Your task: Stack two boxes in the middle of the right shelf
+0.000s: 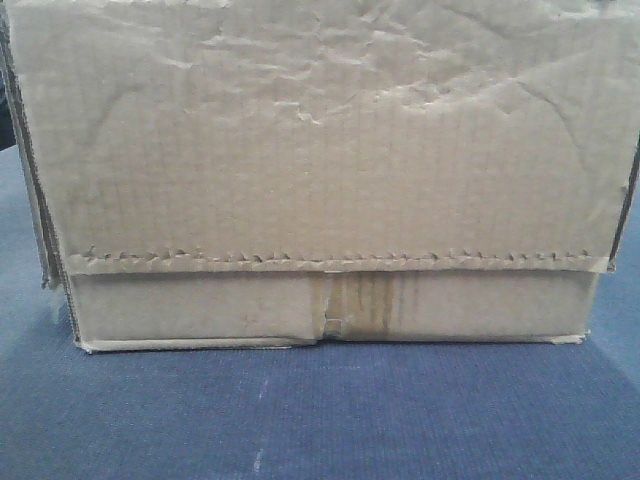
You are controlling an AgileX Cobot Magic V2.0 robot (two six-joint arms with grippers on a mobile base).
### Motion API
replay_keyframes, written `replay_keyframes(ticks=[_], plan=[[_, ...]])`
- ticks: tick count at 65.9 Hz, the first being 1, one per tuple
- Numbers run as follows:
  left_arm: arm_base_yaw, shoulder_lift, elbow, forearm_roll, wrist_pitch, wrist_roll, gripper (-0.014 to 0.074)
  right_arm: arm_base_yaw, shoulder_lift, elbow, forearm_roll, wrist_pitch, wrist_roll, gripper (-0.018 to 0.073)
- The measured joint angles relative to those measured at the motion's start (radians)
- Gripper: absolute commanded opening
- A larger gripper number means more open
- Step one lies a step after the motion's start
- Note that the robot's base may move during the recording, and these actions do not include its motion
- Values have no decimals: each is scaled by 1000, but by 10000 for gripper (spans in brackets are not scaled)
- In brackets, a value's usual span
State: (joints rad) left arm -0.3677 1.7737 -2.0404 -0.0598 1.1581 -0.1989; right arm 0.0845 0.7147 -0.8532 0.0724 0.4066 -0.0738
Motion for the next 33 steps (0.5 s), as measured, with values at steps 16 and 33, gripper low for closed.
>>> replay_keyframes(ticks=[16,33], plan=[[0,21,0,-2,31,-2,-34,2,0,0,0,0,0,568],[0,21,-7,-13,33,-6,603,16,0,0,0,0,0,568]])
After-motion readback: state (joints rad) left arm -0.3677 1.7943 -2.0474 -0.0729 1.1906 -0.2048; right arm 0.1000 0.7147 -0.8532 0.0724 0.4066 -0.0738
